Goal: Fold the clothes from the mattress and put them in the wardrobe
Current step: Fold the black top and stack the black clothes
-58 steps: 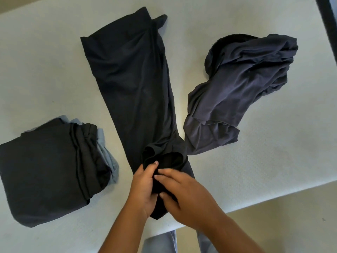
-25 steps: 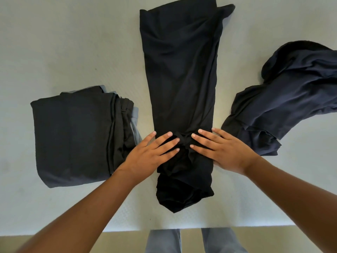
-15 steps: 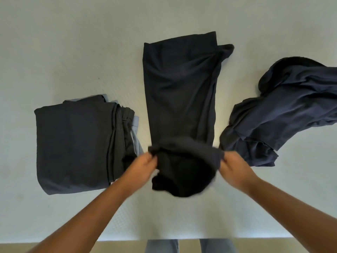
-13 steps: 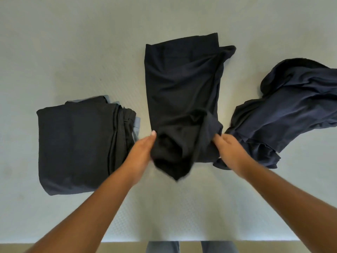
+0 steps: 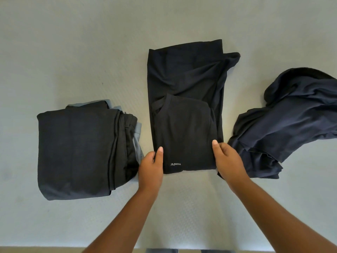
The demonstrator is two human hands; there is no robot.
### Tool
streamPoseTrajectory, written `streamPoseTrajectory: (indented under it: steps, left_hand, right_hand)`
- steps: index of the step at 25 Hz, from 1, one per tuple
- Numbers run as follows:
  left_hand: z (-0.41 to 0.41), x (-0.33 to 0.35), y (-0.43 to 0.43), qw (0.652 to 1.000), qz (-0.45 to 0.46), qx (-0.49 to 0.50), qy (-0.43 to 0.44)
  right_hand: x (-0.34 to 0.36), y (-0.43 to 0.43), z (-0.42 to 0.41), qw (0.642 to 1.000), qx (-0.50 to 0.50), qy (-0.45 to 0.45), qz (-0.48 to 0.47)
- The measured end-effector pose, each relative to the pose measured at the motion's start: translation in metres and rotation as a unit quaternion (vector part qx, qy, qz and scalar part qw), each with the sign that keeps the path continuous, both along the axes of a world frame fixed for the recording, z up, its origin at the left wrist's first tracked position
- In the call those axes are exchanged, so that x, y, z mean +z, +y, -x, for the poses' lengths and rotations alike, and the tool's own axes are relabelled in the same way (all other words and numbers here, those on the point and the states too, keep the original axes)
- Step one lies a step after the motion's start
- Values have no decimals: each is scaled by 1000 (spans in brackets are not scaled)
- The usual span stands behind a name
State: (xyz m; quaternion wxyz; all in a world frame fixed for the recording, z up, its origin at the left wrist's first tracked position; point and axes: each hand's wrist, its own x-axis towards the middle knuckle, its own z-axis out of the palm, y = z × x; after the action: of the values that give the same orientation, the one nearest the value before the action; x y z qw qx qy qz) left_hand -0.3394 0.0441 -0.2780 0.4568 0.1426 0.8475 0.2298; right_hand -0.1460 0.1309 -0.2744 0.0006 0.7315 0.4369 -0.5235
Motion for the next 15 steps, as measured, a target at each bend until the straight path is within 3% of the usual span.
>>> streamPoseTrajectory:
  steps: [5,7,8,11,13,15]
  left_hand:
    - [-15,7,-11,996,-38,-3,84]
    - [-16,9,-16,977,-90,-104,160]
    - [-13,8,-20,951,-117,-200,204]
    - [4,-8,-38,828,-141,-465,280]
    - [15,-17,-37,776,-126,-545,291]
    - [22,-18,-27,751,-129,-571,306]
  right_hand:
    - [1,-35,4,991,-12,-5,-131]
    - [-4,-45,-2,982,94,-27,-164]
    - [-7,-48,-7,959,189,-74,-198]
    - [-21,-48,-27,837,408,-141,-337]
    - [-30,-39,-36,781,472,-130,-388]
    - [-32,-25,-38,746,518,-125,-399]
